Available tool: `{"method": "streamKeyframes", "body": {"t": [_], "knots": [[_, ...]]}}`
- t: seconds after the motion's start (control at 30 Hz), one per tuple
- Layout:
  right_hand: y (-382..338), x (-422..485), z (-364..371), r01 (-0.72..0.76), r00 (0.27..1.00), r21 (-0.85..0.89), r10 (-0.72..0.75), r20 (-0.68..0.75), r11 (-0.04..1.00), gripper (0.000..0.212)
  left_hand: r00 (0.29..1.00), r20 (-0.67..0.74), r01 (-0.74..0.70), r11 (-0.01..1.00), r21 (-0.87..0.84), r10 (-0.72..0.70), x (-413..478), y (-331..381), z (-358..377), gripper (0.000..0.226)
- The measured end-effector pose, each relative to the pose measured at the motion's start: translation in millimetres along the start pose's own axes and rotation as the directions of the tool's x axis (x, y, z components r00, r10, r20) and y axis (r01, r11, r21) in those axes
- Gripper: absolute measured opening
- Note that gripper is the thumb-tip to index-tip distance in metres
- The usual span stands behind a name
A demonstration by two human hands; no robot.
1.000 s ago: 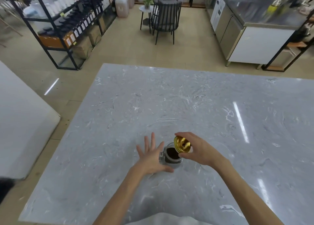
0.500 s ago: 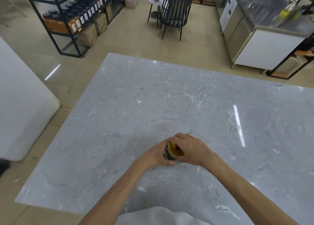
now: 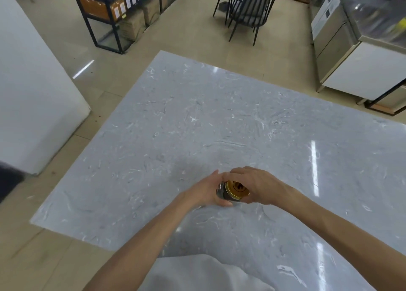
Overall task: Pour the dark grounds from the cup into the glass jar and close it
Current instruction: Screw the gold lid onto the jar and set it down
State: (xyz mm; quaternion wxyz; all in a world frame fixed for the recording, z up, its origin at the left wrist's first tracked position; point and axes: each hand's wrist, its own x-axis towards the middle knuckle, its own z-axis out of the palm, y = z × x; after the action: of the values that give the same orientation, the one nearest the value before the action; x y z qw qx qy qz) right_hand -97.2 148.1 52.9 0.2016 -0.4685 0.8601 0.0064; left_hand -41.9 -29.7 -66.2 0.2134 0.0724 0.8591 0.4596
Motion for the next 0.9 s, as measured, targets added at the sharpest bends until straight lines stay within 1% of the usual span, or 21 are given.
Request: {"method": "streamKeyframes", "body": {"t": [0.07,0.13,0.27,0.4,0.5,0.57,0.63,0.73,0.83,0.87,0.9], "knots": [[1,-1,2,0.002,1.000,-0.010,-0.002,-0.015,1.000,0.071,1.000,-0.005,0.025,1.000,-0.011,-0.025,0,1,-1,0.090],[1,-1,5,-0.030,0.999,-0.035,0.029,-0.028,0.999,0.075,0.999,-0.009,0.033,0.998,-0.048,-0.034,0,2,-1,0.088],[0,1,12,-0.082,0.996,-0.042,0.081,-0.026,0.996,0.076,1.000,0.007,0.016,0.998,-0.065,-0.016,1,5,-1,0.087],[4,2,3,0.003,0.999,0.013,-0.004,0.043,1.000,0.064,1.000,0.028,-0.006,0.999,-0.054,0.007,2,7,-5,0.091],[3,3,0,0.021,0.998,-0.024,-0.019,0.052,0.999,0.064,0.999,0.028,-0.016,0.998,-0.057,0.017,2,7,-6,0.090],[-2,3,3,-0.040,0.998,-0.071,0.043,0.036,0.997,0.068,1.000,0.021,-0.017,0.998,-0.066,0.018,1,7,-6,0.087],[-6,2,7,-0.170,0.985,-0.091,0.172,0.020,0.981,0.071,0.999,0.020,-0.029,0.996,-0.087,0.031,-1,8,-6,0.086],[-13,2,12,-0.368,0.930,-0.092,0.367,-0.028,0.925,0.074,0.998,0.012,-0.062,0.992,-0.106,0.064,-3,8,-6,0.087],[-22,1,19,-0.461,0.888,-0.160,0.451,-0.092,0.873,0.081,0.996,0.018,-0.081,0.989,-0.120,0.084,-5,8,-7,0.083],[-23,0,19,-0.489,0.872,-0.167,0.475,-0.118,0.856,0.085,0.996,0.024,-0.084,0.990,-0.115,0.088,-5,8,-7,0.084],[-22,-2,19,-0.506,0.861,-0.132,0.489,-0.140,0.853,0.090,0.995,0.030,-0.087,0.990,-0.108,0.091,-4,8,-7,0.084]]}}
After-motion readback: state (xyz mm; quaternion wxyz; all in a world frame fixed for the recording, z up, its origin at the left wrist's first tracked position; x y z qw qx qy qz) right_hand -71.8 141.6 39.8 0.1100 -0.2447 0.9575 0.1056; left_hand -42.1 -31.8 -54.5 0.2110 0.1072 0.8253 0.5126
